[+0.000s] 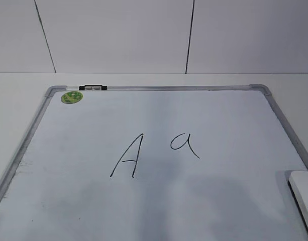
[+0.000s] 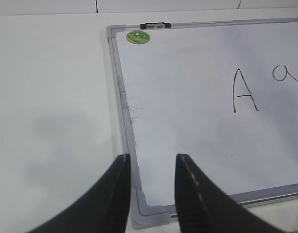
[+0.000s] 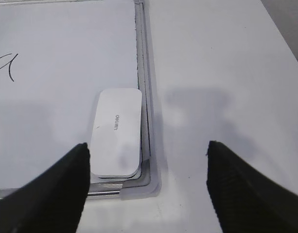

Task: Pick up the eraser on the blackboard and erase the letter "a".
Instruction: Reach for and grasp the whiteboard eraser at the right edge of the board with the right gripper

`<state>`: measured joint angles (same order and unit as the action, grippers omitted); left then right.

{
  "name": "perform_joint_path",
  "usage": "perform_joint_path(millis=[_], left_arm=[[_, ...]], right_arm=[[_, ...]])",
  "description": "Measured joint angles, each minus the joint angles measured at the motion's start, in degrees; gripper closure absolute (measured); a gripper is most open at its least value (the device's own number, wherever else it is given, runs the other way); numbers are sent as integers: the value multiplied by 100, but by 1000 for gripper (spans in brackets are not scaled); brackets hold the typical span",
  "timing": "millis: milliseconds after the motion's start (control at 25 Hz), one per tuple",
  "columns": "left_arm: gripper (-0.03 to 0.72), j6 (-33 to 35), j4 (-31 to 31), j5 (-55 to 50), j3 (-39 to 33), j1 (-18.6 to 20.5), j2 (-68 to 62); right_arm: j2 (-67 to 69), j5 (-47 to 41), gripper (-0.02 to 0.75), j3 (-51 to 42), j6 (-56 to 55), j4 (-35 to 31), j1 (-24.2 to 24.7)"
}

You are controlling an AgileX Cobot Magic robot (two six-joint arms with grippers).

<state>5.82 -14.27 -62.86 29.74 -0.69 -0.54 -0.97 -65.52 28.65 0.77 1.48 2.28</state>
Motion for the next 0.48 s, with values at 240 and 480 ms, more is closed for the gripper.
perform_joint_path(millis=[240, 480], left_arm=[[454, 0, 0, 0, 0, 0, 0], [454, 0, 0, 0, 0, 0, 0]], right_arm=[[0, 0, 145, 0, 0, 0, 0], [0, 0, 145, 0, 0, 0, 0]])
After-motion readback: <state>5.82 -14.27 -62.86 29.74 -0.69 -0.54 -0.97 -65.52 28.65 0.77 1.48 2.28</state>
